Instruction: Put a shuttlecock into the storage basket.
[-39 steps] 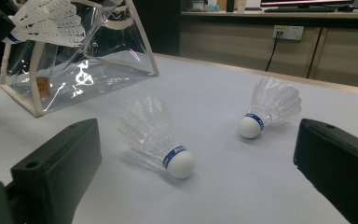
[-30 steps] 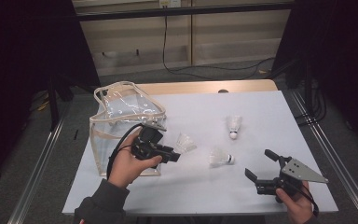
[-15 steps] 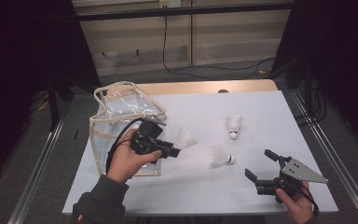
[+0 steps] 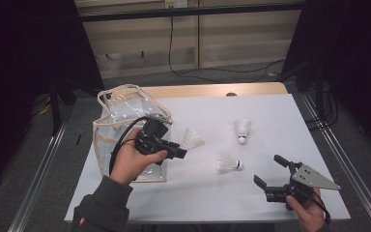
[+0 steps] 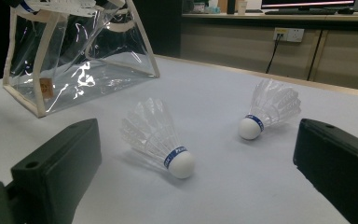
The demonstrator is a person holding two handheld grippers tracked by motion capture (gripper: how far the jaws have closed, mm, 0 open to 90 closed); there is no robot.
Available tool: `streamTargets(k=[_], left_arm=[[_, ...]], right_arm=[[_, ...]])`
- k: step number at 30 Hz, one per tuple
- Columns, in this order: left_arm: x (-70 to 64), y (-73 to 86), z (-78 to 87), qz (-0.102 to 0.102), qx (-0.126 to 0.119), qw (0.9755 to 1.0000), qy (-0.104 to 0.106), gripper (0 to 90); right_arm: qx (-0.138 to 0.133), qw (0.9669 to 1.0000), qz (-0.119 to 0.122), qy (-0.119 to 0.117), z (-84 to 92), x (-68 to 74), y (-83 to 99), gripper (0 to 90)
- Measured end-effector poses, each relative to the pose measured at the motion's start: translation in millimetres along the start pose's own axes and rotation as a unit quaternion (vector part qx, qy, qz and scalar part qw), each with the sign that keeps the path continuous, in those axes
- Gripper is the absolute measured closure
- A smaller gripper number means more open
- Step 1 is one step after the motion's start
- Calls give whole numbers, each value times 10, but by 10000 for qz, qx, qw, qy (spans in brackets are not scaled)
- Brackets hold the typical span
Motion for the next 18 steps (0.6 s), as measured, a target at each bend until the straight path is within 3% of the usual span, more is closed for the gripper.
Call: streamTargets(k=[18], left_arm=[[33,-124,124,101,-83,9999,43,658]], right_arm=[[-11,10000,22,-6,1,10,-6,9]])
Point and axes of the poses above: each handheld gripper's, and its own axes: z roughly backward along the jaws, y roughly out of its underside, x roughly to its left, the point moved 2 cm from there along -z, roughly forward along the jaws, and after that the axes turned 6 degrees about z, right-handed, at the moved point
